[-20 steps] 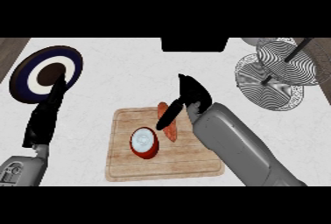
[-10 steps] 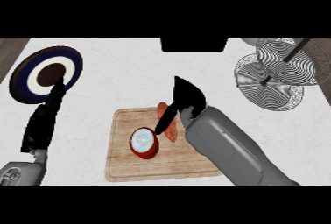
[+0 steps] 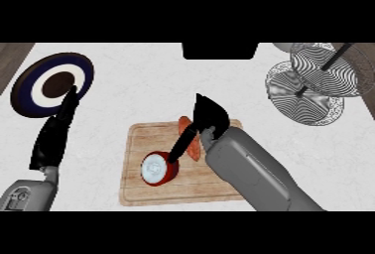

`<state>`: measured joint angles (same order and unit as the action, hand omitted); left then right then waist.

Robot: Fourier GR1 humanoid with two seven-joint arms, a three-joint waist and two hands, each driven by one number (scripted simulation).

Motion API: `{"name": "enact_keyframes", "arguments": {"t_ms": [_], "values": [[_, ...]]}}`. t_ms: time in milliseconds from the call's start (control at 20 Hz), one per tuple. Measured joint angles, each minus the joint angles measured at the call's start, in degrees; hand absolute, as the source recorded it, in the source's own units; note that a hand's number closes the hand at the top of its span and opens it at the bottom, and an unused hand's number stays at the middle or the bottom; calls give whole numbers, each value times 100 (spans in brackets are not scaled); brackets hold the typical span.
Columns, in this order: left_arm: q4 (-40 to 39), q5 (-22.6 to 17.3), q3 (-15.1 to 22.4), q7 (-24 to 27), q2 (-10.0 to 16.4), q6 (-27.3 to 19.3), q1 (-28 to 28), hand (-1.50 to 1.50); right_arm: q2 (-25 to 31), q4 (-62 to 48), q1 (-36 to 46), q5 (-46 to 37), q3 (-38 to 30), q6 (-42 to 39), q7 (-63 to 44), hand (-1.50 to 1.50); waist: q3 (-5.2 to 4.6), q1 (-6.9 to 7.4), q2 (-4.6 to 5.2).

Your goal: Pick the sweet potato from the cutting board and place it in the tiered basket

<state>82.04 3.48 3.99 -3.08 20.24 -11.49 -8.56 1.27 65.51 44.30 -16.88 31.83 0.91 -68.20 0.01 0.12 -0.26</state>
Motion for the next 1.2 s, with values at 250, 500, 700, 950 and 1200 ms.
{"name": "enact_keyframes", "arguments": {"t_ms": [250, 500, 700, 950, 1200], "values": [[26, 68, -29, -40, -18, 26, -16, 0, -34, -184, -53, 11, -48, 36, 48, -150, 2, 7, -1], [-25, 39, -158, -53, 39, 183, -85, 0, -49, -389, -125, 62, -29, 111, 174, -150, 5, 25, 4], [-61, 87, -201, -61, -19, 187, -161, 0, -62, -636, -89, 227, 52, 199, 317, -150, 6, 44, 10], [-45, 96, -270, -11, -23, 300, -137, 0, -74, -961, -83, 460, 249, 330, 462, -150, 4, 77, 23], [-108, 143, -330, -13, -63, 362, -192, 0, -71, -1328, 9, 887, 510, 466, 577, 150, -3, 96, 31]]}}
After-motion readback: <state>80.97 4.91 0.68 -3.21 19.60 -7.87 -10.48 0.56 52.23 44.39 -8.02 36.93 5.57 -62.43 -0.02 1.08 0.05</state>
